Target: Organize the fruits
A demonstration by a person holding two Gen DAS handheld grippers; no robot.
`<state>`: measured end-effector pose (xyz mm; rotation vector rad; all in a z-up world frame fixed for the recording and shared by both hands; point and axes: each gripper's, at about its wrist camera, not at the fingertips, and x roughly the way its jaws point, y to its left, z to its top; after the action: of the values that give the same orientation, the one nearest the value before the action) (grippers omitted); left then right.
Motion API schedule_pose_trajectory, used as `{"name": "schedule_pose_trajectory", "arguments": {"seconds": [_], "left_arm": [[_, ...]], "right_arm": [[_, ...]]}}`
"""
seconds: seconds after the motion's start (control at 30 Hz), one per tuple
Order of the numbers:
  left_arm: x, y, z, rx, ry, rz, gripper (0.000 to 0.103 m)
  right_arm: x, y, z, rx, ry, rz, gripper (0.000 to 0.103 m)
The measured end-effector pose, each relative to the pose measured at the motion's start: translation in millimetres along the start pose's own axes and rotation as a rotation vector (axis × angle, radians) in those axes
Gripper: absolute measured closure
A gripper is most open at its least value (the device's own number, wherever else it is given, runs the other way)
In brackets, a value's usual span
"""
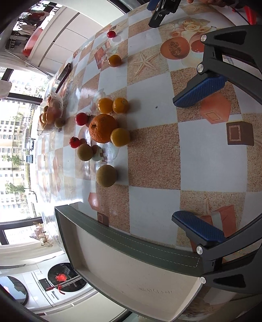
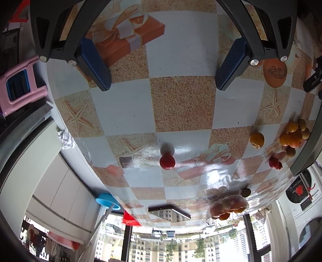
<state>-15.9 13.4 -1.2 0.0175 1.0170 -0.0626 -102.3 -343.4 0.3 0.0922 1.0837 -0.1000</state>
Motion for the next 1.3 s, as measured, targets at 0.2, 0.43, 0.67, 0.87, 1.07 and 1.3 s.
{"name": "schedule_pose_trajectory", "arguments": {"seconds": [0.2,0.43,0.67,0.87,1.07,1.3], "left_arm": [[6,-4,22,-0.001,0.044,-0.013,0.0],[3,-19,39,0.073,-0.004,-0.004,0.0],[6,-18,43,0.063,-0.001,-0.02,0.016],[17,-19,49,0.043,0.015,-0.025,0.03],[18,-22,54,0.04,0.006,-0.025,0.056],[8,-16,50,0.016,-0.014,-0.072,0.081]], "right_arm": [[3,38,24,-0.045,0.033,0.148,0.003],[21,92,55,-0.168,0.011,0.195,0.032],[20,103,60,-0.198,-0.012,0.219,0.08],[13,82,50,-0.107,0.002,0.309,0.08],[8,71,40,-0.078,0.011,0.334,0.08],[-1,66,31,-0.062,0.023,0.369,0.08]]}}
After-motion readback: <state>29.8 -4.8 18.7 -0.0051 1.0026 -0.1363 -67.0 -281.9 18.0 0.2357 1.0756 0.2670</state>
